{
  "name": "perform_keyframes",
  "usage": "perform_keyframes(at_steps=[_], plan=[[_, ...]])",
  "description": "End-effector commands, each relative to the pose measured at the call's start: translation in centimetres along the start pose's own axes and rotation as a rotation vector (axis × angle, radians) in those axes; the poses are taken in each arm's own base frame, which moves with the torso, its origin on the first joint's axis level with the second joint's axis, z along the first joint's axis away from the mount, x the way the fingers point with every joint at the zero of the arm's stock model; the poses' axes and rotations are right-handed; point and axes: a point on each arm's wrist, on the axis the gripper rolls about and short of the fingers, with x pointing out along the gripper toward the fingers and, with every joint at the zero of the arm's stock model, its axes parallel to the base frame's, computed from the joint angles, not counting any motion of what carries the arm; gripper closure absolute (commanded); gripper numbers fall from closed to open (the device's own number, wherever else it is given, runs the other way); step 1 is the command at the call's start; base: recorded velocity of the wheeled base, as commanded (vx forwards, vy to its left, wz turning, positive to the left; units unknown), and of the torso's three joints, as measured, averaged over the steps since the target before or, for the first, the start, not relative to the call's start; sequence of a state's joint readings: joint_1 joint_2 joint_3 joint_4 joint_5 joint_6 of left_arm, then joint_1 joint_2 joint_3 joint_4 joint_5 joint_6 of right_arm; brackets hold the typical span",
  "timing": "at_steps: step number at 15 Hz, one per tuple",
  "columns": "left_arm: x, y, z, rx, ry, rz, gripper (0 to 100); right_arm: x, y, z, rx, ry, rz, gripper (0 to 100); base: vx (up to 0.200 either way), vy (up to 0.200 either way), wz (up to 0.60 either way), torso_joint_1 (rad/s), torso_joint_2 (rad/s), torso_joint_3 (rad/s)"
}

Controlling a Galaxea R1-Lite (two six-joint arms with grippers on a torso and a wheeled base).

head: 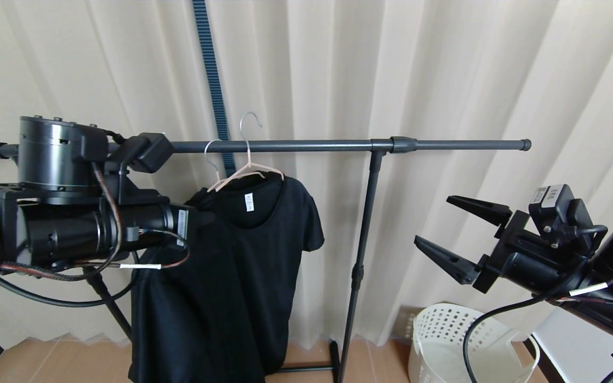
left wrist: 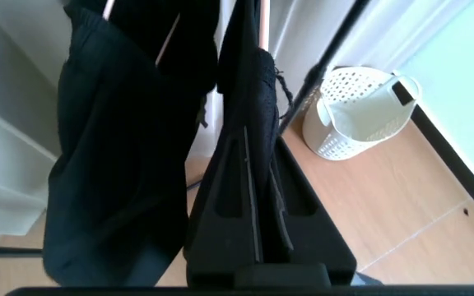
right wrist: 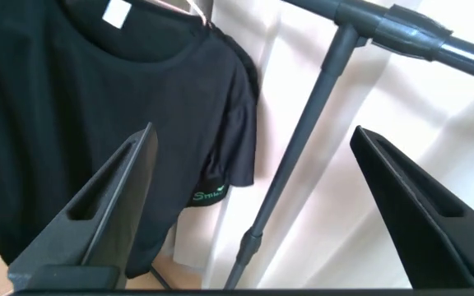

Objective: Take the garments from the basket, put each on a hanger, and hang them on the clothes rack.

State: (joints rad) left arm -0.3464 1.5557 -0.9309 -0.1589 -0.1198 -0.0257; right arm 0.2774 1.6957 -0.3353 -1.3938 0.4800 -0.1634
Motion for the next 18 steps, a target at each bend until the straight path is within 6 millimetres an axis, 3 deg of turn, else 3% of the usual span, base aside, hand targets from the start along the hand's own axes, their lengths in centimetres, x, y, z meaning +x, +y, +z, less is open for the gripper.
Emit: perform_keyframes(at_steps=[1, 6, 18], plan=[[2.6, -0.4, 0.2, 0.0, 0.032, 0.004, 100, -0.1, 0.0, 0.1, -0.002, -0.003, 0.0, 0, 0.0, 0.0, 0.0, 0.0, 0.0, 0.0], [4.6, -0.4, 0.2, 0.0, 0.057, 0.005, 100, -0.2, 0.1, 0.2, -0.005, -0.006, -0.001, 0, 0.0, 0.0, 0.0, 0.0, 0.0, 0.0], [5.9, -0.3, -1.0, -0.036, 0.107, 0.008, 100, -0.1, 0.1, 0.0, -0.002, 0.002, 0.002, 0, 0.0, 0.0, 0.0, 0.0, 0.0, 0.0]])
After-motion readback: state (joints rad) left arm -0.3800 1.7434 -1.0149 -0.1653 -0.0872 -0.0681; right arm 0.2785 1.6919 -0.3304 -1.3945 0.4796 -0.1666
